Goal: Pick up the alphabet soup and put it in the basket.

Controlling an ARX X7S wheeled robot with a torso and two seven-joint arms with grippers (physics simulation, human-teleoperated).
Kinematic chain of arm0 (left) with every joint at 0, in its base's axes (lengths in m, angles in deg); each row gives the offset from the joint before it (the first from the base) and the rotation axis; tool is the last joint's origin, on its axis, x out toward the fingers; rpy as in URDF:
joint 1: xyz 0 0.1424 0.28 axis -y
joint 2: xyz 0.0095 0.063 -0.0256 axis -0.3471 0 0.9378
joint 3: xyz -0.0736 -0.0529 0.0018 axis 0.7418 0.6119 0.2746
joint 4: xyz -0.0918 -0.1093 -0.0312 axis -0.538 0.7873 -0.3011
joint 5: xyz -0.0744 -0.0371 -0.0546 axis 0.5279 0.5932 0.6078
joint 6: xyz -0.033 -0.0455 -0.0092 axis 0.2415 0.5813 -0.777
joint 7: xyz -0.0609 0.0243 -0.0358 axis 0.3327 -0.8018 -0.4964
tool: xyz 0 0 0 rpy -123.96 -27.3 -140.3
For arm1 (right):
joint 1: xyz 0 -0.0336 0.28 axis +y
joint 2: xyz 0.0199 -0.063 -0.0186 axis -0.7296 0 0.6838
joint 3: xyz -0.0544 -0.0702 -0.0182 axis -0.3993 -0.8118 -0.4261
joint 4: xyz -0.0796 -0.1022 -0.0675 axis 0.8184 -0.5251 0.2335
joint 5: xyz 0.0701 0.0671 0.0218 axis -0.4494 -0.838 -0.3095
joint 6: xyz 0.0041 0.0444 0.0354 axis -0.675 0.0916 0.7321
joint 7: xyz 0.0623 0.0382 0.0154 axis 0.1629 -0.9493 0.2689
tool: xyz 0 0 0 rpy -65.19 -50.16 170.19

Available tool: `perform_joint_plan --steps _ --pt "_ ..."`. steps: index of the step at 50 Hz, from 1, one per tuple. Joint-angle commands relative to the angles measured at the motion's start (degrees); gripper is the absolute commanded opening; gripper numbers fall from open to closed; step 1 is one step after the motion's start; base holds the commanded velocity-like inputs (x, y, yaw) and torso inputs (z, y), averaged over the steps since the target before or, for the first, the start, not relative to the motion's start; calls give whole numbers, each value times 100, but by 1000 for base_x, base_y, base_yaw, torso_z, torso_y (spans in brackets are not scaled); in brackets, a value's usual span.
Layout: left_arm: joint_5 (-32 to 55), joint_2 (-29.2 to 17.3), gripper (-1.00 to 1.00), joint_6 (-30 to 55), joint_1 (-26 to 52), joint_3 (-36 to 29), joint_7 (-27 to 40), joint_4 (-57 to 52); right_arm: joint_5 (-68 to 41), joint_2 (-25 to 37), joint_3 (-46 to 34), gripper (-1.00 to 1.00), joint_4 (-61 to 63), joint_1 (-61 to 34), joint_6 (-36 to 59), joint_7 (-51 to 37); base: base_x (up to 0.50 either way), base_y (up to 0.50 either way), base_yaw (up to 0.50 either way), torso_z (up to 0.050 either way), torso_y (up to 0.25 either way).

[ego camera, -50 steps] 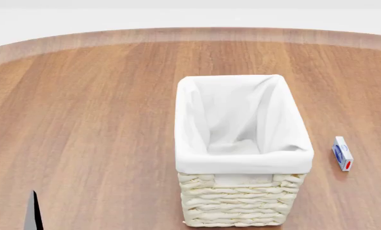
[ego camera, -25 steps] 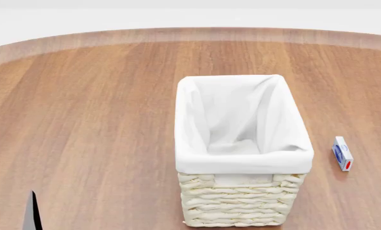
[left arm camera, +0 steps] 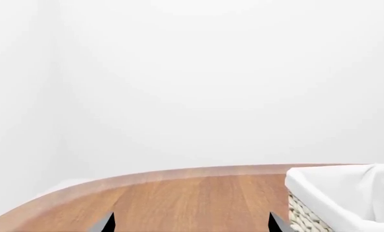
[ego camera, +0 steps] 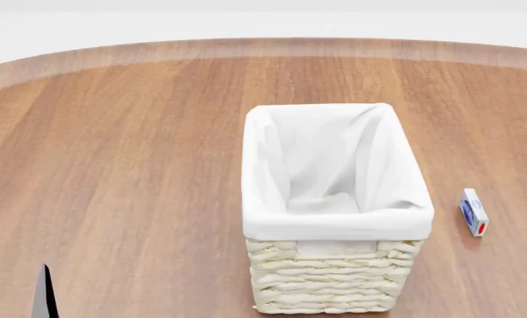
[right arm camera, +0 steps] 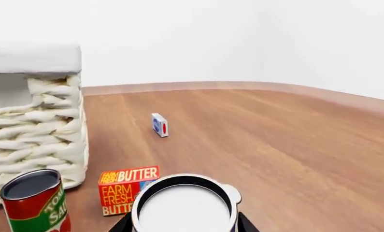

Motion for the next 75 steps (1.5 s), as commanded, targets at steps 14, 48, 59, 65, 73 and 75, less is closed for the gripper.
perform_joint_plan --steps 14,48,59,65,73,75 --pt "124 -41 100 3 25 -29 18 23 -684 1028 733 -100 6615 1395 3901 -1545 0 0 0 0 0" --pt "147 -94 100 -4 72 -71 84 110 -4779 4172 -3298 -100 7275 -7364 7879 -4826 0 0 0 0 1" --pt "149 -109 100 7 75 -85 116 101 -3882 3080 -4233 -100 5787 -8455 8099 -4050 0 0 0 0 1" --pt "161 -114 100 0 88 -100 118 124 -3527 2700 -4523 -100 5054 -8760 7996 -3688 0 0 0 0 0" --pt "186 -129 100 -25 83 -95 124 149 -3115 2273 -4783 -100 4025 -9056 7735 -3257 0 0 0 0 0" --pt "193 -129 100 -31 87 -96 125 164 -3037 2210 -4834 -100 3841 -9122 7701 -3185 0 0 0 0 5"
